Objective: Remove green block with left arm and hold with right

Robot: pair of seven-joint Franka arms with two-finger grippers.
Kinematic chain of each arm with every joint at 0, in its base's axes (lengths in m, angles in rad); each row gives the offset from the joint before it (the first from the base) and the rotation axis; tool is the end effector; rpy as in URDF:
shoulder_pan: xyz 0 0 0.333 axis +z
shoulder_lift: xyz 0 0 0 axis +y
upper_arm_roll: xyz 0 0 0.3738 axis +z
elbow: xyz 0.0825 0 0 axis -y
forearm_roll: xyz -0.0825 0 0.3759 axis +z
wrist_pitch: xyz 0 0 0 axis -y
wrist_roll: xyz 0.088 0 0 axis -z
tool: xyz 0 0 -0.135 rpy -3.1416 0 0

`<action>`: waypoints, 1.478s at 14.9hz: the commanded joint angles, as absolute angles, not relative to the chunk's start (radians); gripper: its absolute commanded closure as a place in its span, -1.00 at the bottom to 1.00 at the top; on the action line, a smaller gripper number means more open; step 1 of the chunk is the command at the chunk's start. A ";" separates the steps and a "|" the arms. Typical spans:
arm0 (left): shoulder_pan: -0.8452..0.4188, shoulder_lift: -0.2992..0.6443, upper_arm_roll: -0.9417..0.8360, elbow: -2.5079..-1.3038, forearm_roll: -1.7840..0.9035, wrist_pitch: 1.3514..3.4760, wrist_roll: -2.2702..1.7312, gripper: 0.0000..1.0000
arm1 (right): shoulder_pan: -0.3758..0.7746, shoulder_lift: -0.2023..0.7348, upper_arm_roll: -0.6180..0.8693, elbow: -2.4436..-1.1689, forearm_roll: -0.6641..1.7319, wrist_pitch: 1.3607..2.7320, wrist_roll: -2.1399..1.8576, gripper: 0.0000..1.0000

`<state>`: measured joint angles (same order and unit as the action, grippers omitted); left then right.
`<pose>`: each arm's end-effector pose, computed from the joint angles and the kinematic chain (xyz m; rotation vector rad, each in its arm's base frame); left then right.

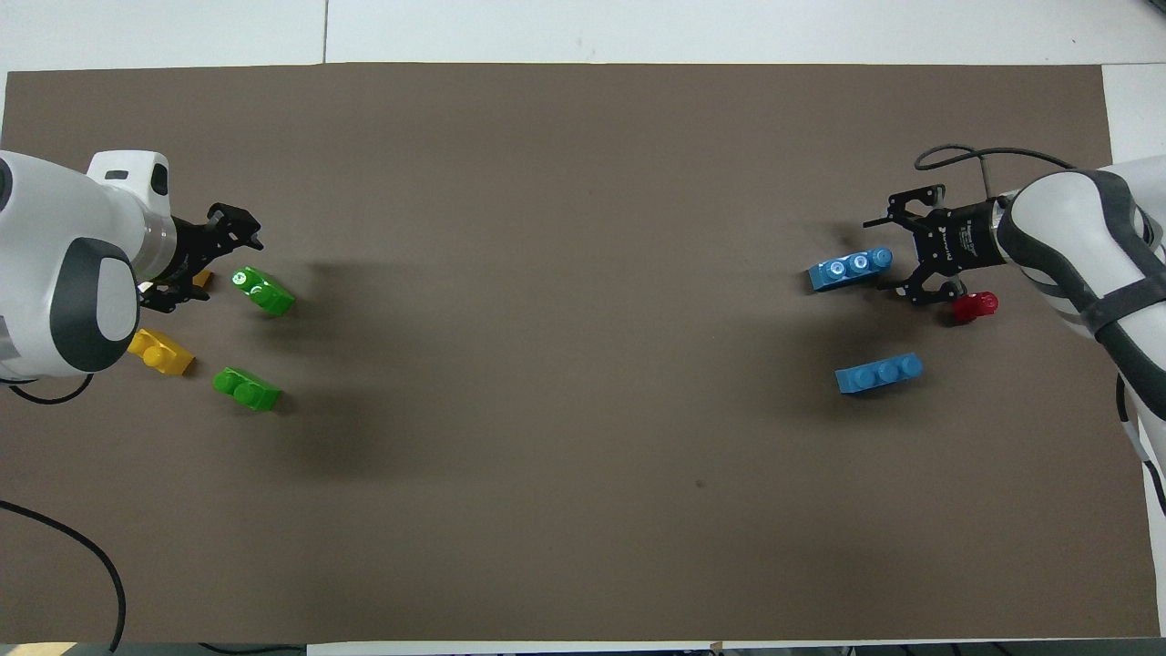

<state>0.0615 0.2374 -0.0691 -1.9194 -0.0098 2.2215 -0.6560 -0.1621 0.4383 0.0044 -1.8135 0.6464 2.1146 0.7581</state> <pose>0.6234 -0.0028 0.4091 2.9310 0.9983 0.0833 0.6534 -0.0615 0.3292 -2.1118 1.6012 0.3833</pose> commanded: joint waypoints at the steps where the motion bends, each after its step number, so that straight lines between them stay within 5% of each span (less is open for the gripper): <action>1: 0.072 0.187 -0.072 -1.888 -0.015 2.145 -0.536 -1.00 | -0.164 0.361 0.009 -1.825 0.612 2.071 0.775 -0.88; 11: 0.069 -0.063 -0.071 -1.856 -0.012 1.883 -0.117 -1.00 | -0.166 0.200 0.020 -1.644 0.321 1.819 0.594 -0.90; 14: 0.058 -0.061 -0.075 -1.758 -0.009 1.740 -0.100 -1.00 | -0.150 0.131 0.025 -1.644 0.272 1.764 0.453 -0.86; 22: 0.057 -0.092 -0.080 -1.721 0.001 1.637 -0.051 -1.00 | -0.020 0.020 0.029 -1.646 0.080 1.675 0.200 -0.96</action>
